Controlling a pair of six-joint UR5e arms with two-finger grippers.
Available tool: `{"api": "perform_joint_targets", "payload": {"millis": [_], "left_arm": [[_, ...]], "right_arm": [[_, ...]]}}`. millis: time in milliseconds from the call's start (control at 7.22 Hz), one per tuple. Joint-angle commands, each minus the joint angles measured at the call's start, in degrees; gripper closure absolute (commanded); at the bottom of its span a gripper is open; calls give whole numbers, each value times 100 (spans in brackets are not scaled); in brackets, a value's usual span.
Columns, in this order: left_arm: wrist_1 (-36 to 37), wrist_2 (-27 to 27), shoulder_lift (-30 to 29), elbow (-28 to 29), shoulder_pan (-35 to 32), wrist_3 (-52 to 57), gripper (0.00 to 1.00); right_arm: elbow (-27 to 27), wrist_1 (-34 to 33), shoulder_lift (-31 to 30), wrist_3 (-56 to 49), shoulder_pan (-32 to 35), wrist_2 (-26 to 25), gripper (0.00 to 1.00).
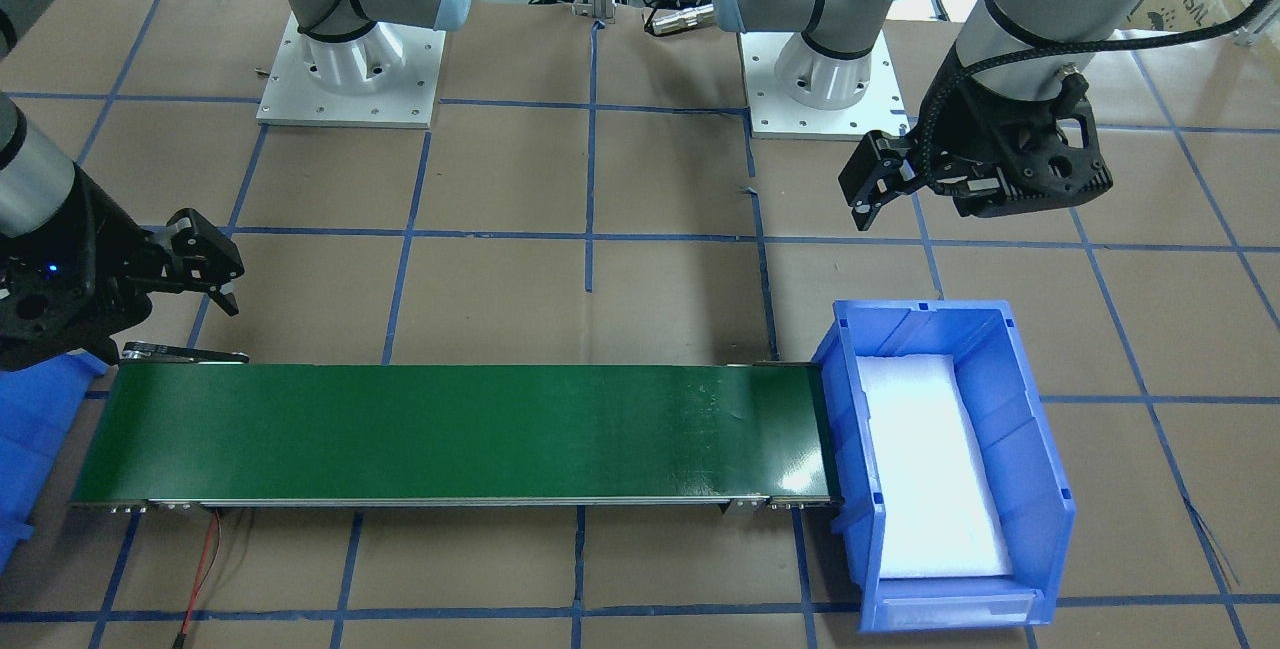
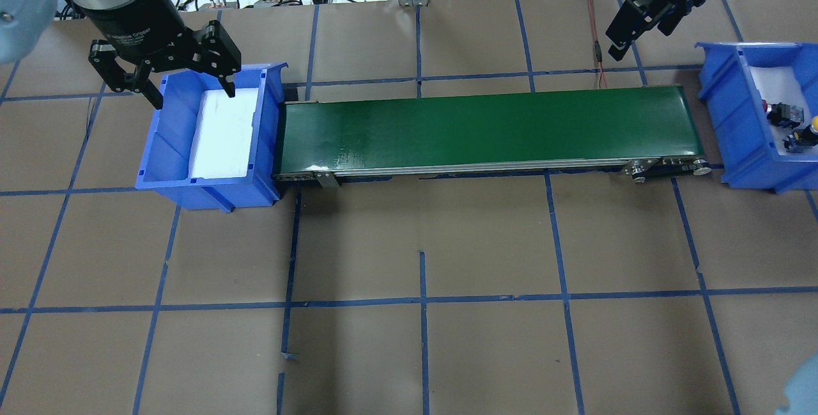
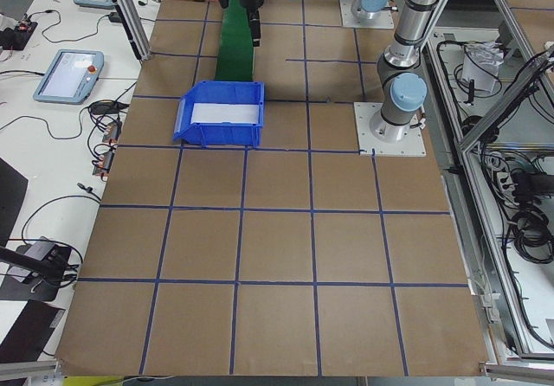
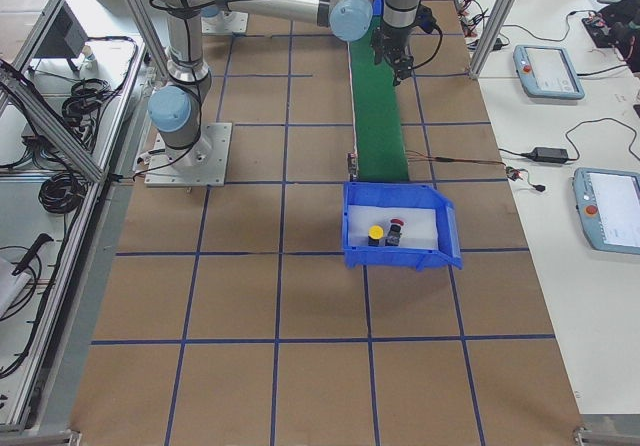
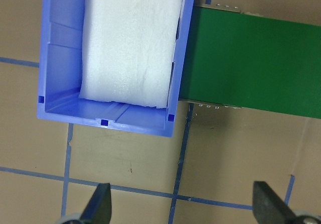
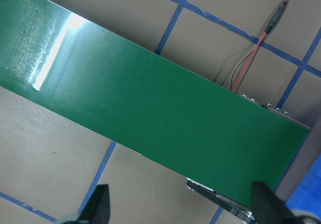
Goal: Transport two buttons from left to right
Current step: 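Open the right gripper and raise it back over the belt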
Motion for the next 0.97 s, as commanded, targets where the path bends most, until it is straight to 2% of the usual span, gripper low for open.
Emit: {"api": "perform_joint_targets", "payload": {"millis": [0,277,415,692,830], "left_arm": [[0,0,3,0,0,0,0],[0,0,3,0,9,0,0],[0,0,3,0,9,0,0],[0,0,3,0,9,0,0],[0,0,3,0,9,0,0]], "right_arm": [[-11,-8,9,125,4,-4,0],[33,19,-35,177,-5,-4,0],[24,36,-35,682,47,-13,0],[-20,45,-43,1957,607,13,0],[-55,411,-174,2301,741,13,0]]}}
